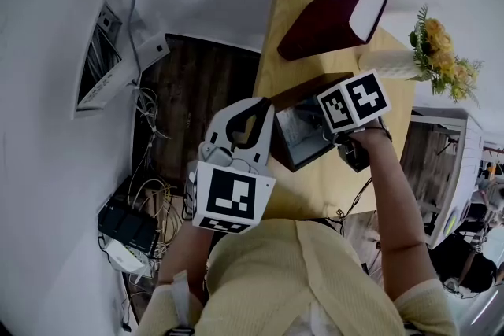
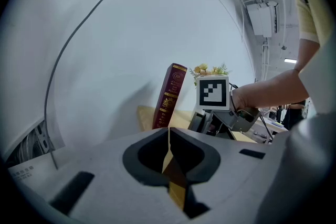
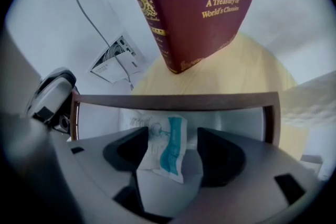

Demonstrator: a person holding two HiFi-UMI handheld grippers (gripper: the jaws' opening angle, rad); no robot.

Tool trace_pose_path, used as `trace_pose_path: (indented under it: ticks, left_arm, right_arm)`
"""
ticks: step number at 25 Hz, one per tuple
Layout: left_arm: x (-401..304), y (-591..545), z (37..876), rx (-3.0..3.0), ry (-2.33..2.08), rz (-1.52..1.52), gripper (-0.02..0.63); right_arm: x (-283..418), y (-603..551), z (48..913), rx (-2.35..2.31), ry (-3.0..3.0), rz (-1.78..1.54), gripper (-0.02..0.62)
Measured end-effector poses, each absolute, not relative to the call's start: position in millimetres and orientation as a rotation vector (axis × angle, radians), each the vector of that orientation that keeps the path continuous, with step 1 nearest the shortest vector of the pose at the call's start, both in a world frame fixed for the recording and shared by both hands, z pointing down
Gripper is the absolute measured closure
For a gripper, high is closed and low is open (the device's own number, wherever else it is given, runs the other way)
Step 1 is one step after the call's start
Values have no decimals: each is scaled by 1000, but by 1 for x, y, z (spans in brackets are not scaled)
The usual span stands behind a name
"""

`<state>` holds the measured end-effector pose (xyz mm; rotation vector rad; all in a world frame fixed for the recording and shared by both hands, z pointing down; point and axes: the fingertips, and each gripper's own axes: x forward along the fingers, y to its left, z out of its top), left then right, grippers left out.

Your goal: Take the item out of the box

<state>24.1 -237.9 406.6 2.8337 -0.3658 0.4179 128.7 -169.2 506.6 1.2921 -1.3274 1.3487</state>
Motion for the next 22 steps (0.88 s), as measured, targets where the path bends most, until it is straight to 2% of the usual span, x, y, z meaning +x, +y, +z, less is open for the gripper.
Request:
trace_pose_path:
  ticks: [12, 15, 18, 22]
  left_arm:
    - [21, -241, 407, 2837, -381, 429, 577]
    - [22, -238, 407, 2833, -380, 433, 577]
    - [21, -239, 407, 2842, -389, 444, 577]
    - [18, -240, 405, 2853, -413, 463, 577]
  right_arm:
    - [107, -169, 513, 1151, -1410, 1431, 306]
    - [105, -169, 507, 1152, -1447, 1402, 369]
    - [109, -170, 499, 1179, -1483, 1343, 531]
    - [107, -172, 494, 1177, -1538, 1311, 557]
